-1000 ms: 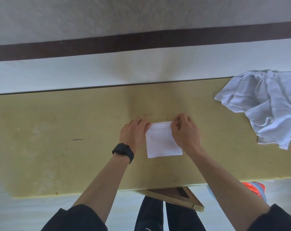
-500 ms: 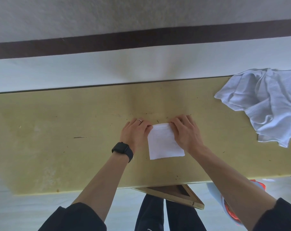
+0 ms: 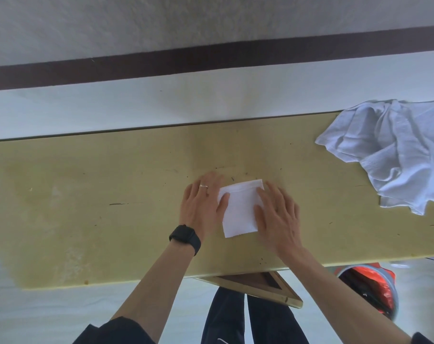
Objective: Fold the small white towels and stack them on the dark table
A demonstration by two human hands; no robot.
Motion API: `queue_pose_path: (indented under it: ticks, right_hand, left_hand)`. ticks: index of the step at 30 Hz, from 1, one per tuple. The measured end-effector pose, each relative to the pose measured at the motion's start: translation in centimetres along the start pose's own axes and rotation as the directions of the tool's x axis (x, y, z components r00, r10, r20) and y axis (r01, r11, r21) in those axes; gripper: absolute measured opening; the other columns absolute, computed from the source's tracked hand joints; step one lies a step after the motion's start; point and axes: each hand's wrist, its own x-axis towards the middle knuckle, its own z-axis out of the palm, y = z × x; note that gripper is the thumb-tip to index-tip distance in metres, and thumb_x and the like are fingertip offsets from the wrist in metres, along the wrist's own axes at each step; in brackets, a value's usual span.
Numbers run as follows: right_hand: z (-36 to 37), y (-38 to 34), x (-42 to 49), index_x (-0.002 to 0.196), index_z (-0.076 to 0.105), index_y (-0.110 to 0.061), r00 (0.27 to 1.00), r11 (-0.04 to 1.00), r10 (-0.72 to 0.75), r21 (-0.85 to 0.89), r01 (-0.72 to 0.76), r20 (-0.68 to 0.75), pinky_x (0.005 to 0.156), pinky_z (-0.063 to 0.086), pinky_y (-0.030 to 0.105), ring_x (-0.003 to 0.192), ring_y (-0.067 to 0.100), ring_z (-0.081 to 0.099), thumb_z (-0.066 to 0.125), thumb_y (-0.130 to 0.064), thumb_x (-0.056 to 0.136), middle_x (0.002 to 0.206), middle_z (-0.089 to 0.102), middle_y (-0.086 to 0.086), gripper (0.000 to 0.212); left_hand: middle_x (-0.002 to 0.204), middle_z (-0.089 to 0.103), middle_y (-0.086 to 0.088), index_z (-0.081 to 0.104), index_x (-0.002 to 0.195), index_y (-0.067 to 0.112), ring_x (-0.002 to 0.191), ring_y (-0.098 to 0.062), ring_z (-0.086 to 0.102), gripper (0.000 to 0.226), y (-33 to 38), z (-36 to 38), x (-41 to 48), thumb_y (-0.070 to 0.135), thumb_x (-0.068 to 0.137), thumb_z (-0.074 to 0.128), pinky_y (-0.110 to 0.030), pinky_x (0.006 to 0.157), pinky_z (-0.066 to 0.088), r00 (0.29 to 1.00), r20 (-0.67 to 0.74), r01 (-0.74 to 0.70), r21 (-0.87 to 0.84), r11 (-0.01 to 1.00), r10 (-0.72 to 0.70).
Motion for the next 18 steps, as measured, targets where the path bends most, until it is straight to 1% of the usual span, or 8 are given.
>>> queue_pose_path:
  ticks: [2, 4, 7, 10, 12, 16, 17, 18]
  right_hand:
    - [0.3, 0.0, -1.2, 0.147, 0.045, -0.016, 1.000, 1.000, -0.013, 0.021, 0.013, 0.016, 0.109, 0.029, 0.044, 0.145, 0.027, 0.030, 0.038, -0.033, 0.101, 0.159, 0.033, 0.006, 0.050]
    - [0.5, -0.5, -1.6, 0.153, 0.034, -0.018, 0.998, 0.999, -0.012, 0.038, 0.009, 0.066, 0.116, 0.022, 0.047, 0.151, 0.023, 0.019, 0.032, -0.035, 0.102, 0.163, 0.024, 0.004, 0.053]
    - [0.9, -0.8, -1.6, 0.157, 0.020, -0.021, 0.985, 0.999, -0.030, 0.018, 0.028, 0.170, 0.121, 0.013, 0.049, 0.153, 0.017, 0.008, 0.024, -0.039, 0.104, 0.166, 0.012, -0.001, 0.057]
    - [1.3, -0.2, -1.9, 0.159, 0.011, -0.020, 0.968, 0.999, -0.009, -0.033, 0.018, 0.250, 0.121, 0.010, 0.052, 0.153, 0.016, 0.003, 0.020, -0.044, 0.104, 0.166, 0.006, -0.004, 0.060]
    - [1.3, -0.1, -2.2, 0.158, 0.011, -0.019, 0.964, 0.998, 0.003, -0.056, 0.012, 0.265, 0.121, 0.010, 0.053, 0.153, 0.016, 0.004, 0.019, -0.045, 0.104, 0.166, 0.007, -0.003, 0.061]
    - [0.7, -1.0, -2.6, 0.158, 0.014, -0.018, 0.964, 1.000, 0.027, -0.013, -0.025, 0.265, 0.120, 0.007, 0.050, 0.153, 0.015, 0.001, 0.017, -0.047, 0.104, 0.166, 0.006, -0.003, 0.061]
    - [0.3, -1.2, -2.8, 0.158, 0.018, -0.019, 0.968, 0.998, 0.055, 0.010, -0.059, 0.245, 0.120, 0.007, 0.048, 0.153, 0.015, 0.003, 0.020, -0.048, 0.103, 0.166, 0.009, -0.003, 0.062]
    - [-0.3, -1.6, -2.9, 0.156, 0.022, -0.020, 0.971, 0.992, 0.108, 0.043, -0.119, 0.213, 0.120, 0.009, 0.045, 0.152, 0.016, 0.007, 0.027, -0.050, 0.102, 0.165, 0.013, -0.003, 0.062]
  left_hand:
    - [0.150, 0.044, -0.002, 0.049, 0.141, 0.021, 0.137, -0.026, 0.040, 0.049, 0.7, 0.9, -1.6, 0.042, 0.097, 0.044, -0.046, 0.112, 0.033, 0.995, -0.030, -0.100, 0.002, 0.995, 0.100]
    - [0.156, 0.037, -0.001, 0.044, 0.147, 0.019, 0.143, -0.024, 0.033, 0.055, 1.3, 2.2, -2.8, 0.044, 0.099, 0.037, -0.049, 0.117, 0.023, 0.989, 0.012, -0.151, 0.033, 0.988, 0.150]
    - [0.163, 0.022, 0.003, 0.027, 0.155, 0.021, 0.150, -0.019, 0.019, 0.059, 1.4, 4.0, -3.5, 0.046, 0.101, 0.027, -0.048, 0.120, 0.006, 0.986, 0.094, -0.147, 0.099, 0.984, 0.138]
    - [0.165, 0.009, 0.006, 0.015, 0.158, 0.024, 0.152, -0.015, 0.005, 0.062, 1.0, 4.9, -3.6, 0.047, 0.101, 0.024, -0.049, 0.119, -0.004, 0.983, 0.143, -0.129, 0.106, 0.986, 0.113]
    - [0.165, 0.006, 0.008, 0.013, 0.158, 0.026, 0.152, -0.014, 0.002, 0.062, 0.9, 5.0, -3.5, 0.048, 0.101, 0.025, -0.049, 0.119, -0.004, 0.982, 0.152, -0.131, 0.105, 0.986, 0.114]
    - [0.165, 0.007, 0.005, 0.015, 0.158, 0.029, 0.152, -0.017, 0.002, 0.060, 0.8, 4.4, -4.2, 0.046, 0.102, 0.027, -0.051, 0.119, 0.006, 0.983, 0.113, -0.154, 0.077, 0.985, 0.144]
    - [0.165, 0.009, 0.003, 0.014, 0.157, 0.030, 0.152, -0.017, 0.004, 0.060, 1.1, 4.0, -4.6, 0.047, 0.101, 0.029, -0.050, 0.119, 0.006, 0.991, 0.093, -0.102, 0.039, 0.994, 0.098]
    - [0.164, 0.012, 0.002, 0.013, 0.157, 0.031, 0.150, -0.019, 0.008, 0.063, 1.5, 3.4, -5.1, 0.049, 0.100, 0.033, -0.049, 0.120, 0.009, 0.997, 0.075, 0.003, -0.015, 1.000, -0.002]
